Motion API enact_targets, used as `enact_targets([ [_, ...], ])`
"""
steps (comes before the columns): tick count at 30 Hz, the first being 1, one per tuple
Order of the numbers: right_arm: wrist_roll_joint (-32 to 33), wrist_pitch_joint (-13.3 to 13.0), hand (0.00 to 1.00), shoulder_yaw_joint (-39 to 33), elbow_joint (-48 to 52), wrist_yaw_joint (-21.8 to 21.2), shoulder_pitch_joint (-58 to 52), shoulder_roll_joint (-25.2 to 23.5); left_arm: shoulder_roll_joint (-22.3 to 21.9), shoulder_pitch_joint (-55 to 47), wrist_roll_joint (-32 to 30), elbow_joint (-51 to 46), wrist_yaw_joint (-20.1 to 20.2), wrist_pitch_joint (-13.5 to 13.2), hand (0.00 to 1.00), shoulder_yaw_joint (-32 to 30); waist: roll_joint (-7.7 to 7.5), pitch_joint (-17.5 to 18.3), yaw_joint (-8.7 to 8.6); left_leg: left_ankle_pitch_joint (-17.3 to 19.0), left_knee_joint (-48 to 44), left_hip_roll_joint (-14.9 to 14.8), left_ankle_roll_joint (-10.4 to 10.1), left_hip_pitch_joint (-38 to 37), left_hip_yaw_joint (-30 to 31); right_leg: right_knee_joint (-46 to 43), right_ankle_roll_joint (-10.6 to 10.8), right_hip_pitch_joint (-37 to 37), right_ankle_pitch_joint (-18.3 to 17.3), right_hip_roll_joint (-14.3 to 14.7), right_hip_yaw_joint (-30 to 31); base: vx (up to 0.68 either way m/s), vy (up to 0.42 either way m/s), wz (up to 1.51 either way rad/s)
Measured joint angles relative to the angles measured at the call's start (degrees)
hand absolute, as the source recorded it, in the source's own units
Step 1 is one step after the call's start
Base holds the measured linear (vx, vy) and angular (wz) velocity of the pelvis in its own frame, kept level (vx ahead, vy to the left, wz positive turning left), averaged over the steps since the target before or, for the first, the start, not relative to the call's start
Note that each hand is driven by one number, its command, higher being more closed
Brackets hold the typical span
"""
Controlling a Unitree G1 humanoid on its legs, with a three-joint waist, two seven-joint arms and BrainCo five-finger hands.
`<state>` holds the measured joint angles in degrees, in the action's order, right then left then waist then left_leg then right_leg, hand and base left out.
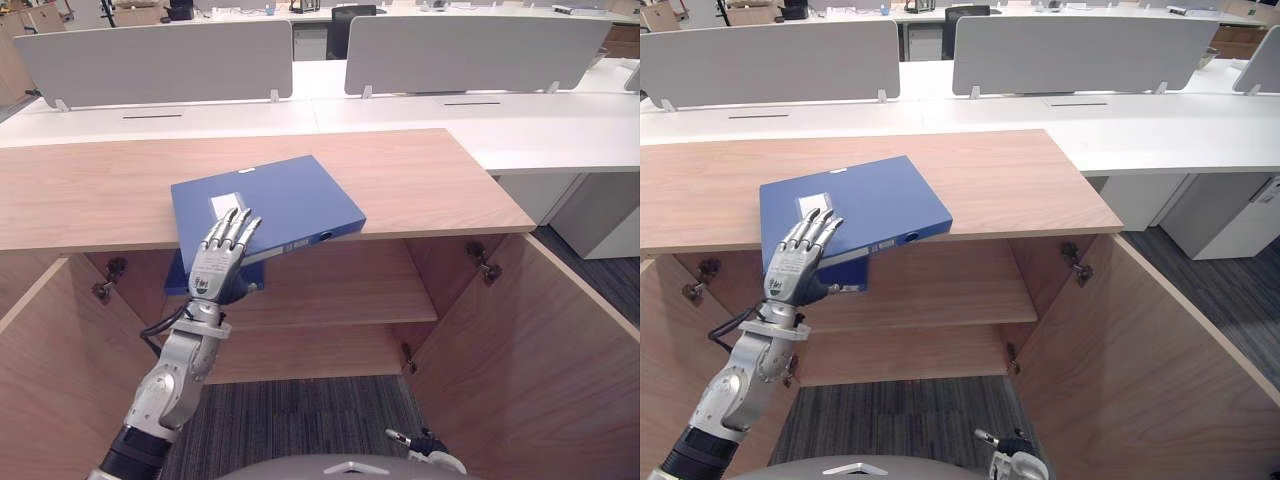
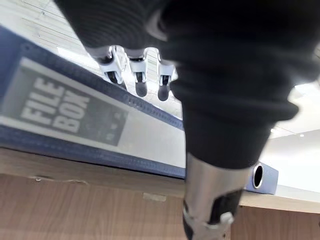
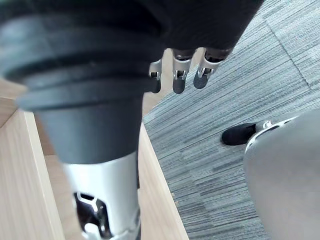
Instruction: Walk over to the cabinet, pick up the folder, carry it to the office cabinet, place the folder inside the office cabinet, then close the office cabinet door
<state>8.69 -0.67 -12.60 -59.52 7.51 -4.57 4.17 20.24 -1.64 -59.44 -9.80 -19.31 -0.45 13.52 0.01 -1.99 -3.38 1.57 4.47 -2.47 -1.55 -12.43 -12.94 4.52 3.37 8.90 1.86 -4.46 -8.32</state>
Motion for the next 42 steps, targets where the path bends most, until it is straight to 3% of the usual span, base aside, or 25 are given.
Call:
enact_targets([
  [4,0.0,0.6,0.0,0.0,0.0,-0.2,-0.1,0.4,-0.1,0.0,-1.1,1.2,0.1,0.5,0.0,-0.7,0.01,0.0,-0.02,0.0,0.0,0.0,0.0,0.0,0.0,0.1,0.3,0.0,0.2,0.0,0.0,0.0,0.0,0.0],
  [5,0.0,0.7,0.0,0.0,0.0,-0.7,-0.3,0.5,-0.1,0.0,-1.3,2.0,0.1,0.5,1.0,-1.6,0.02,0.0,-0.08,0.0,0.0,0.0,0.0,0.0,-0.1,0.1,0.3,0.0,0.2,0.0,0.0,0.0,0.0,0.0],
  [10,0.0,0.9,0.0,0.0,0.0,-1.1,-1.4,1.1,-0.1,-0.2,-1.5,2.1,0.2,1.9,1.0,-5.8,0.01,0.0,-0.07,0.0,0.0,-0.1,-0.1,0.0,-0.1,0.1,0.4,0.0,0.2,0.1,0.1,0.0,0.0,0.0],
  [22,0.0,0.9,0.0,0.1,0.0,-1.2,-1.9,1.3,0.3,-0.1,-3.4,1.4,-1.6,1.7,1.0,-11.2,0.08,0.1,-0.41,0.2,0.0,-0.1,-0.1,-0.4,-1.2,0.4,0.5,-0.2,0.5,0.1,1.2,-0.03,-0.015,-0.05],
  [31,0.0,0.9,0.0,0.7,0.0,-1.2,-1.9,1.4,1.4,-0.1,-2.3,-2.1,-1.8,-0.3,1.0,-9.0,-0.19,0.0,-0.26,0.2,0.0,0.0,0.0,-0.1,-1.0,0.3,0.5,-0.5,0.5,0.1,1.1,0.0,-0.002,0.0],
  [35,-0.1,0.8,0.0,2.0,0.0,-1.1,-1.8,1.7,1.1,-0.1,1.6,-6.1,-1.9,-3.1,1.0,-4.1,-0.35,0.0,-0.27,0.3,0.0,0.2,0.0,-0.1,-0.9,0.1,0.5,-0.5,0.5,-0.1,1.1,0.0,0.0,0.0],
  [40,0.0,0.3,0.0,3.0,-2.2,-0.8,-1.7,2.1,-5.4,-0.1,11.8,-12.3,-1.9,-7.1,1.0,1.9,-0.51,0.0,-0.24,0.4,0.0,0.4,0.2,0.3,-1.3,-0.1,0.9,-1.1,0.6,-0.4,1.7,-0.02,-0.005,-0.03],
  [42,0.0,0.1,0.0,3.6,-2.2,-0.6,-1.8,2.1,-8.1,-0.1,19.1,-14.1,-1.7,-8.8,1.0,4.0,-0.55,0.0,-0.29,1.1,-1.1,0.3,0.2,0.5,-1.6,-0.9,1.0,-1.4,0.2,-0.4,2.2,-0.02,-0.007,-0.1],
])
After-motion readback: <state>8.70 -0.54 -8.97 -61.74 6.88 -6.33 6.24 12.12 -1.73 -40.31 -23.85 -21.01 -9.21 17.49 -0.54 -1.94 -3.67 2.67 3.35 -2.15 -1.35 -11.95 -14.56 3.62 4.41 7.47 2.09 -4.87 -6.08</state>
